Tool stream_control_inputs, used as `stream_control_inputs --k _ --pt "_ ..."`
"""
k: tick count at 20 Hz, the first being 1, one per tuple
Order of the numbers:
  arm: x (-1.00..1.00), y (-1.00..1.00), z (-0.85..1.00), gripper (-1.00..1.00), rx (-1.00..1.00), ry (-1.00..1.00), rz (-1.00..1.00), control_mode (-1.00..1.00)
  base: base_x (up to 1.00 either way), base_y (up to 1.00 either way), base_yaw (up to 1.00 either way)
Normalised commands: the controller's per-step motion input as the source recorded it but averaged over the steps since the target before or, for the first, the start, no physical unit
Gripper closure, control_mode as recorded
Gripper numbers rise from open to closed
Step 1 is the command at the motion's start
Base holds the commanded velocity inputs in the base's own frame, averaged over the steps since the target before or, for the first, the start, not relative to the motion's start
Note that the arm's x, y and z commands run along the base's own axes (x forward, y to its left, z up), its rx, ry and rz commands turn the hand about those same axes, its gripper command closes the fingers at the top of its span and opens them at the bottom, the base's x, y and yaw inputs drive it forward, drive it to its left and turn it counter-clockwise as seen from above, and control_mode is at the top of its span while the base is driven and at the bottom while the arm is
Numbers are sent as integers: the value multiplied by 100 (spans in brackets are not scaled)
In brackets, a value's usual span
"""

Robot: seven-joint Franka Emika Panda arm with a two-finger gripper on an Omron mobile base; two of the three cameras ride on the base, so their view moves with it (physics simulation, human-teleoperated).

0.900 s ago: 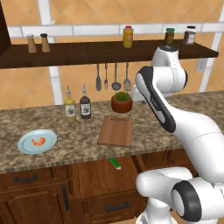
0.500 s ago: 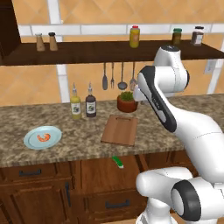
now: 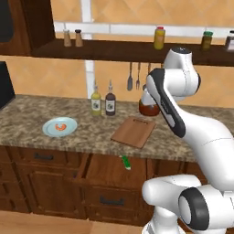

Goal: Pick up the knife from the drawer and place it on the cutting board. Then place the meat from the plate to the cutting board.

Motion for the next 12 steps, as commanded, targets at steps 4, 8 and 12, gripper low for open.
stream_control_inputs --k 4,8,12 --pt "0 0 0 -100 0 0 0 100 -36 -63 53" --pt "0 0 0 -100 0 0 0 100 -4 -52 75" --pt "0 0 0 -100 0 0 0 100 -1 -22 62"
